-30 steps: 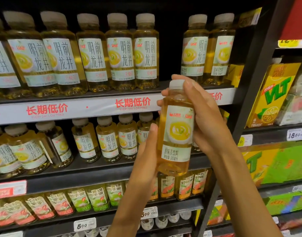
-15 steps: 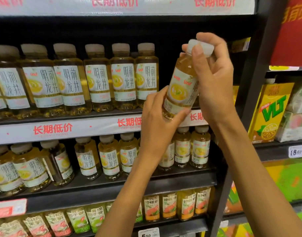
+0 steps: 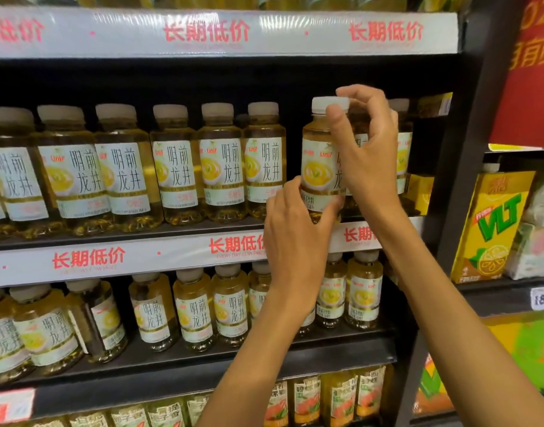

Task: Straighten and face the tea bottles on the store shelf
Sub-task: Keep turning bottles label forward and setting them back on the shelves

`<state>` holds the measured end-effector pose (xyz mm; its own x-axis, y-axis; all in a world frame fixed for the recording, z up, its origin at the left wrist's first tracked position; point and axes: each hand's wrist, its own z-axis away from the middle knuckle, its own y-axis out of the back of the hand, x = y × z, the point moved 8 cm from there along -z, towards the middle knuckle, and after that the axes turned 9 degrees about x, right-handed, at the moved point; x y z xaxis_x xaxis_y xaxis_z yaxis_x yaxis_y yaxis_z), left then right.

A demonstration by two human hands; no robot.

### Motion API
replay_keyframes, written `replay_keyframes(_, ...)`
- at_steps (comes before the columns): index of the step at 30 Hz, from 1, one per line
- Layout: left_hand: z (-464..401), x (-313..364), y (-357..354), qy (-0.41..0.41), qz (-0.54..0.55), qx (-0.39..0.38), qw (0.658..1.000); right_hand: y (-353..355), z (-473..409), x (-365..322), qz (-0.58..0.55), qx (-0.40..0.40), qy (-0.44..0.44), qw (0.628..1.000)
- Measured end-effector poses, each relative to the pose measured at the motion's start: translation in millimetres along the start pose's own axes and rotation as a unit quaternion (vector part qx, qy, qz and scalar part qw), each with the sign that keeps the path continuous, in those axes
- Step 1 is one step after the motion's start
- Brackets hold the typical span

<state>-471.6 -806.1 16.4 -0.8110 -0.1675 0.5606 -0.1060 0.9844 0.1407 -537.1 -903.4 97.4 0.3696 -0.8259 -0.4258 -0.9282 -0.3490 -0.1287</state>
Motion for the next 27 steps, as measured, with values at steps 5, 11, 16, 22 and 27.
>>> replay_keyframes(5, -4, -1, -7, 0.001, -0.039, 0.002, 0.999, 4, 1, 13, 0.094, -0.059, 0.019, 0.994)
replay_keyframes(11, 0, 3, -12, -0.026, -0.137, 0.021, 0.990, 6, -5, 22, 0.190, -0.053, 0.041, 0.979)
replay_keyframes(16, -2, 5, -13, -0.044, -0.174, 0.029, 0.983, -6, -4, 21, 0.262, -0.054, 0.080, 0.960)
replay_keyframes(22, -7, 4, -10, -0.063, -0.193, 0.035, 0.979, -3, -7, 15, 0.244, -0.011, 0.119, 0.962)
replay_keyframes(27, -5, 16, -14, -0.113, -0.167, 0.030, 0.979, 5, -26, 22, 0.332, 0.027, 0.105, 0.937)
